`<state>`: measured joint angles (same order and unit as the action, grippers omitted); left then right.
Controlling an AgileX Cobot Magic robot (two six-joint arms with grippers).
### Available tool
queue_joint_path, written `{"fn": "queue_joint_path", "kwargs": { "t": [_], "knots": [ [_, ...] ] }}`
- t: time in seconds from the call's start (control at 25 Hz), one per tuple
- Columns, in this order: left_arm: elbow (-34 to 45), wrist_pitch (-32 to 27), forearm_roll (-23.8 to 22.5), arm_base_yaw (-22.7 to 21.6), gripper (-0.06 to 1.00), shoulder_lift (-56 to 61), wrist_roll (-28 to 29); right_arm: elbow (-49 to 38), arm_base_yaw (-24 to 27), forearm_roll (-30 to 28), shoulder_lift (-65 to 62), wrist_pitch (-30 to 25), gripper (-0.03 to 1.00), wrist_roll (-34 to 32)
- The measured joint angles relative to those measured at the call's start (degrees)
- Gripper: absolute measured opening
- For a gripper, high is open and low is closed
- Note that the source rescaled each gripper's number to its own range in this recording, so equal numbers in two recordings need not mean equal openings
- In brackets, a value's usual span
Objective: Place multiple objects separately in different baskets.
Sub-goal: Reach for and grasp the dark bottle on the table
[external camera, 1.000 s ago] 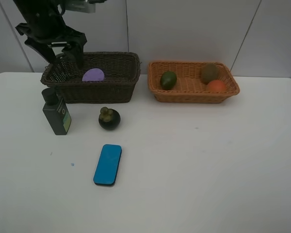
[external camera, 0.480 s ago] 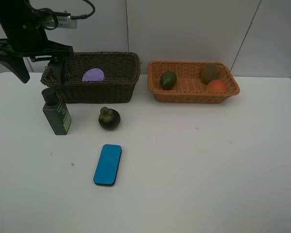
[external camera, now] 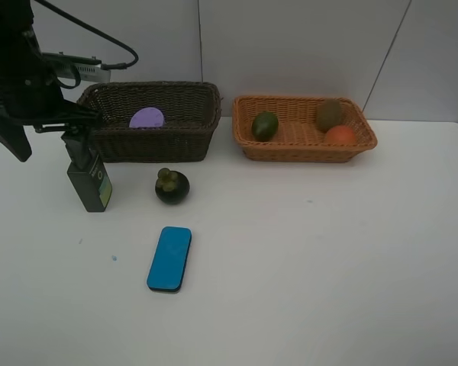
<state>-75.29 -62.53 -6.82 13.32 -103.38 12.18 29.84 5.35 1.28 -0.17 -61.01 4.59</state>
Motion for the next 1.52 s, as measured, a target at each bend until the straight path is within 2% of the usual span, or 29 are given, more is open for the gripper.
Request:
{"fn": "queue_joint_path", "kwargs": {
  "t": [0.16, 0.28, 1.52],
  "knots": [
    [2.0, 6.89, 2.68, 0.0, 1.0, 0.0, -0.9, 0.0, 0.0, 0.0, 0.0, 0.0, 1.0, 0.0],
    [2.28, 9.74, 4.18, 0.0, 1.0, 0.0, -1.31, 0.0, 0.0, 0.0, 0.0, 0.0, 1.0, 0.0],
    [2.62, 13.76, 4.58, -1.22, 1.0, -7.37, -1.23, 0.0, 0.0, 0.0, 0.0, 0.0, 1.0, 0.0]
  ]
}}
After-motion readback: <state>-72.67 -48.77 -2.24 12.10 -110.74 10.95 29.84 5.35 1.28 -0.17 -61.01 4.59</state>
